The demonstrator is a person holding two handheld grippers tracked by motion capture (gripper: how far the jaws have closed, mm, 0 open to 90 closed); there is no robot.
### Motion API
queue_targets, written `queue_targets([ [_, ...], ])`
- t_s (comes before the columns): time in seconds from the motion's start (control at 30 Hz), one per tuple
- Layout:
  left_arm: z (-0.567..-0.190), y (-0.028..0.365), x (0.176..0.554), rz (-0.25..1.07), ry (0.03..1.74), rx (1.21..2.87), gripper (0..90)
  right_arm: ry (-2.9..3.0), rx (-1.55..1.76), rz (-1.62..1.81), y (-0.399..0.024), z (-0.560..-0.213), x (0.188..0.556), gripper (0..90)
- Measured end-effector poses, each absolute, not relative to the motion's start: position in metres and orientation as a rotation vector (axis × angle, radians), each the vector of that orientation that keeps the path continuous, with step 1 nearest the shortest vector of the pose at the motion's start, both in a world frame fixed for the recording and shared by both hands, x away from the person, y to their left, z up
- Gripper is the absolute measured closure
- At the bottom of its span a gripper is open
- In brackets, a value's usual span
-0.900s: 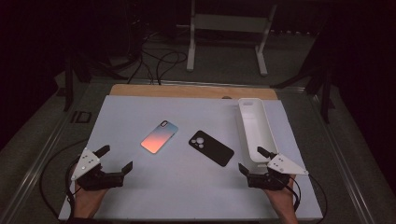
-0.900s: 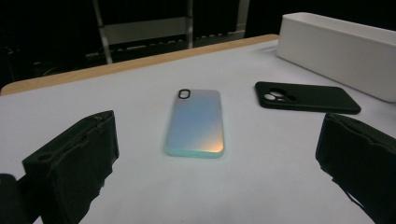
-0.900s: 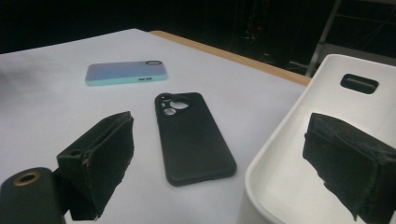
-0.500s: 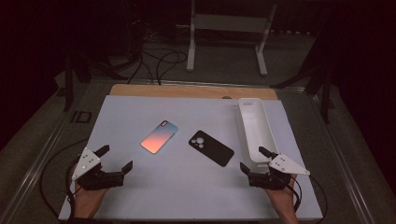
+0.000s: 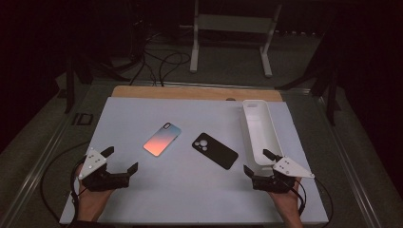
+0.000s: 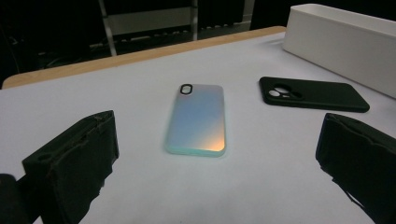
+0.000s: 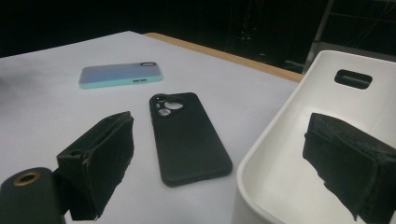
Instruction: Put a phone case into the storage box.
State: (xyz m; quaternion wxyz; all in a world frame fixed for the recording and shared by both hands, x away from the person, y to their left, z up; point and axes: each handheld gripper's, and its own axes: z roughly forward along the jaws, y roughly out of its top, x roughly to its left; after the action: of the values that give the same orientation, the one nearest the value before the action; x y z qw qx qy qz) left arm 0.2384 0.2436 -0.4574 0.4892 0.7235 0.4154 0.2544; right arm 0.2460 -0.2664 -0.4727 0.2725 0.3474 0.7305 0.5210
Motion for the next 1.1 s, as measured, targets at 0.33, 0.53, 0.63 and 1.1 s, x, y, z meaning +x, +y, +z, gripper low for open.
queue_targets([
  [0.33, -0.447, 0.236, 0.249, 0.623, 0.989, 1.796, 0.0, 1.962, 0.946, 1.404, -0.268, -0.475, 0.248, 8.8],
  [0.53, -0.446, 0.231, 0.258, 0.61, 0.991, 1.801, 0.0, 1.969, 0.958, 1.398, -0.268, -0.477, 0.25, 8.8],
  [0.63, -0.445, 0.23, 0.262, 0.604, 0.991, 1.801, 0.0, 1.971, 0.957, 1.397, -0.268, -0.477, 0.25, 8.7],
  [1.1, -0.443, 0.225, 0.285, 0.583, 1.0, 1.812, 0.0, 1.977, 0.965, 1.392, -0.268, -0.478, 0.249, 8.7],
])
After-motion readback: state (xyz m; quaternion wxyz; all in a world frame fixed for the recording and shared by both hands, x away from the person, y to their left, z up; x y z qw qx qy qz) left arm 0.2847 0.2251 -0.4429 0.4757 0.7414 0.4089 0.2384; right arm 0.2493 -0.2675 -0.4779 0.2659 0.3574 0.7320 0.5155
